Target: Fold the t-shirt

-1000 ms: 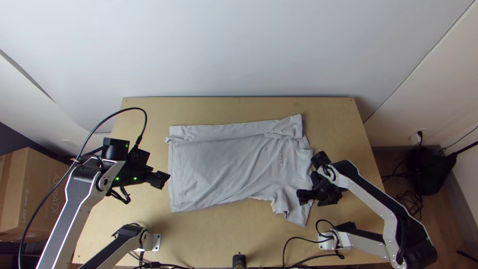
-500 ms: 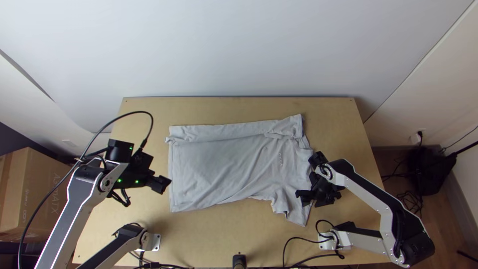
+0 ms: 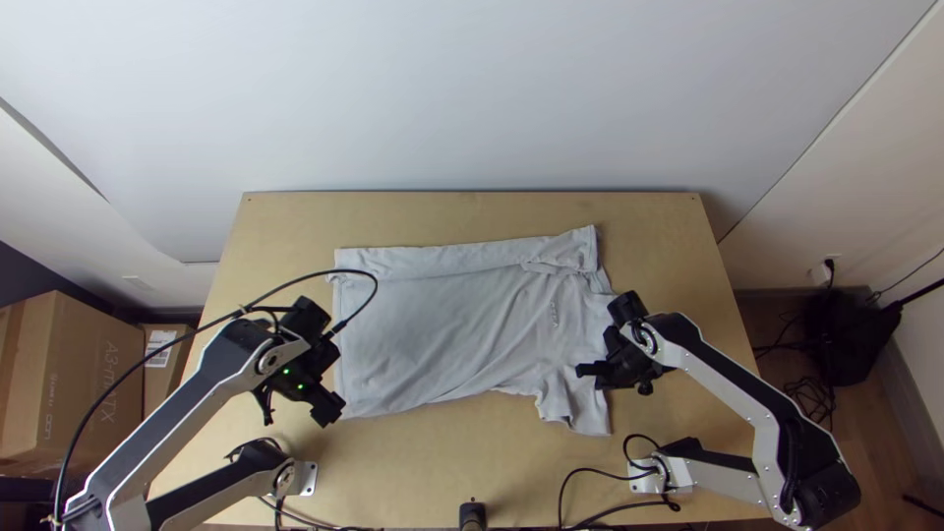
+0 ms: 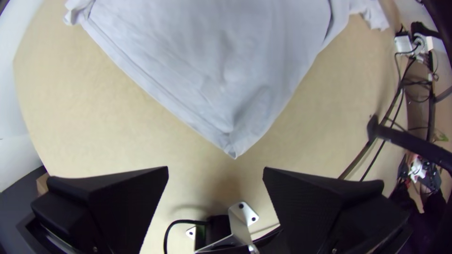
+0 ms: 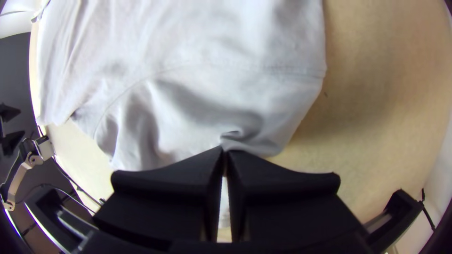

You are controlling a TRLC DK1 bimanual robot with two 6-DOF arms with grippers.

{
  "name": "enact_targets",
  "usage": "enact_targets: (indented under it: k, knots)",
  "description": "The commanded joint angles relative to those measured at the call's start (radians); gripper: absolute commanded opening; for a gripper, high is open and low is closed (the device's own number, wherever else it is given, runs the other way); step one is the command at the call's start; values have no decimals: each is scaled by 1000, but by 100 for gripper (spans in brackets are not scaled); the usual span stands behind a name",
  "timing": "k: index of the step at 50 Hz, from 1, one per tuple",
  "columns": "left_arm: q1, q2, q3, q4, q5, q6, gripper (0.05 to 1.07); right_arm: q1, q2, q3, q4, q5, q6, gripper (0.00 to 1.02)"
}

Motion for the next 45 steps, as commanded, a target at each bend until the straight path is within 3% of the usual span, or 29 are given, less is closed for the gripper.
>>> enact_targets:
  k: [1, 16, 25, 30, 33, 36, 38, 40, 45]
  knots:
    - [-34, 59, -40, -12, -30, 20, 102, 7, -24, 40, -15, -2, -3, 2]
    - [-203, 179, -97, 41, -27, -7, 102, 5, -55, 25, -17, -2, -5, 2]
    - [-223, 262, -138, 117, -30, -19, 101, 2, -88, 34, -17, -2, -5, 2]
    - [-221, 282, -166, 146, -30, -18, 86, 2, -105, 37, -17, -2, -5, 2]
    - [-220, 289, -170, 159, -30, -19, 86, -1, -113, 38, -17, -2, -6, 2]
    - [-215, 294, -170, 172, -30, -19, 68, -4, -120, 38, -17, -2, -6, 2]
    - [-213, 291, -170, 203, -30, -18, 42, -4, -125, 35, -17, -2, -6, 2]
    - [-210, 283, -172, 228, -30, -9, 10, -4, -128, 31, -17, -2, -10, 2]
    - [-178, 256, -174, 258, -14, -4, 8, -5, -127, 26, -17, -2, -10, 2]
